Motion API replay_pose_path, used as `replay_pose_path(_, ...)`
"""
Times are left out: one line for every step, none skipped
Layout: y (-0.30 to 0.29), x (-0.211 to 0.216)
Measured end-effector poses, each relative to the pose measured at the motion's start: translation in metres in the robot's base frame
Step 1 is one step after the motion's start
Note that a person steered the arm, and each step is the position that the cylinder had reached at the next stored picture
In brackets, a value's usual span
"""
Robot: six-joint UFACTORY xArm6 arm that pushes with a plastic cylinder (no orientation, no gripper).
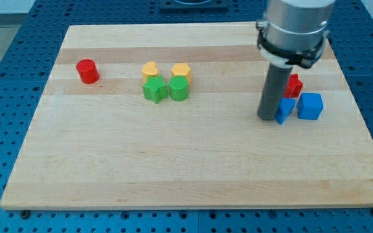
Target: Move the red circle left to the red star
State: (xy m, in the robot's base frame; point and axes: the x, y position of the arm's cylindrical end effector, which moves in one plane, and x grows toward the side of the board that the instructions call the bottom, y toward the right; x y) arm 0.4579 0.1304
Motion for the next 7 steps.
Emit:
replay_pose_path(-0.047,0.006)
replay_pose_path(-0.182,0.011)
replay_pose_path(-0.334,-0.031)
replay_pose_path(-0.379,-0.120)
replay_pose_path(-0.372,-0.150)
replay_pose_path(-0.321,-0.190)
replay_pose_path(-0.336,-0.230)
